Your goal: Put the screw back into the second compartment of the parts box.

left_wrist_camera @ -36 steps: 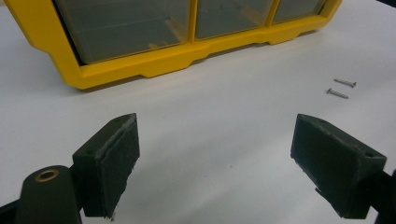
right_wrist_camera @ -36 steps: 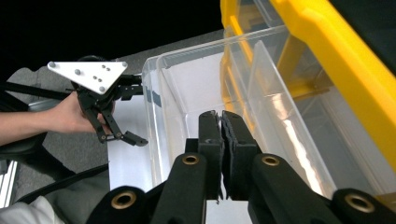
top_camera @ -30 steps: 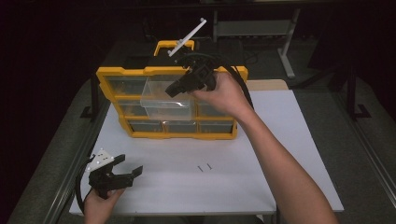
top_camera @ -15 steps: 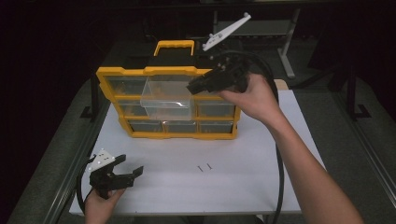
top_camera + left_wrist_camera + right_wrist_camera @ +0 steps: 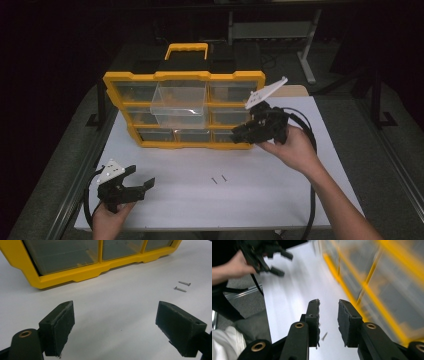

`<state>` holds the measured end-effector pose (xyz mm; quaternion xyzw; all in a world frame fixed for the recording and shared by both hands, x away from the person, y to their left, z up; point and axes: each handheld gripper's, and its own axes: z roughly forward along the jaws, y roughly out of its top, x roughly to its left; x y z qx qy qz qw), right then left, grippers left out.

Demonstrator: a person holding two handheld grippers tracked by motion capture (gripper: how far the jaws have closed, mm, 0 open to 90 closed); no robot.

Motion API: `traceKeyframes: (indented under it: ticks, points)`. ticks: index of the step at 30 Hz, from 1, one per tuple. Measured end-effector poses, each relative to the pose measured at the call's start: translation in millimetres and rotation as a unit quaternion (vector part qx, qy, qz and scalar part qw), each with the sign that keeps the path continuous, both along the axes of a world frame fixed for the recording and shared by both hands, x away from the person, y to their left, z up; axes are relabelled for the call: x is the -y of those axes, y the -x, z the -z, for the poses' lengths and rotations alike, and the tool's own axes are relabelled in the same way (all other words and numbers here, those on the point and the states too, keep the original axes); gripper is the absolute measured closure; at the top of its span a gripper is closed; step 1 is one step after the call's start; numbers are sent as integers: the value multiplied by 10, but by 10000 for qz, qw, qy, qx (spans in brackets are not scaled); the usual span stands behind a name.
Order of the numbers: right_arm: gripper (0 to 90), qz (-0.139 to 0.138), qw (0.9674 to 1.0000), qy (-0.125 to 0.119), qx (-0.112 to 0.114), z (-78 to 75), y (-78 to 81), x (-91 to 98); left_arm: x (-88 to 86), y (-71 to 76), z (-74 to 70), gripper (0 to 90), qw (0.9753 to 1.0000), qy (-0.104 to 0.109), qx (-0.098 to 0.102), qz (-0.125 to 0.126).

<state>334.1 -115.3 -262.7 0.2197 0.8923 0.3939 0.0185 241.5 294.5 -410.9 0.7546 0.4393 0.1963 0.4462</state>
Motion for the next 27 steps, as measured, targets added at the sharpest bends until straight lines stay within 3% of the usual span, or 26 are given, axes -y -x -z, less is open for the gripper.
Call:
traceKeyframes:
  ticks: [11,21,25,27]
  points:
    - [686,154,9984,273,-473,796,67,-88,-4,3,-3,148,10000,-9,-12,14]
    - [685,216,9965,521,-612,1253,78,-279,-25,9,-12,148,10000,-10,-5,-3]
    - [684,249,9949,745,-638,1427,86,-373,-30,12,-19,148,10000,13,4,-18]
    - [685,219,9947,846,-549,1490,77,-399,-34,12,-17,148,10000,28,34,-29]
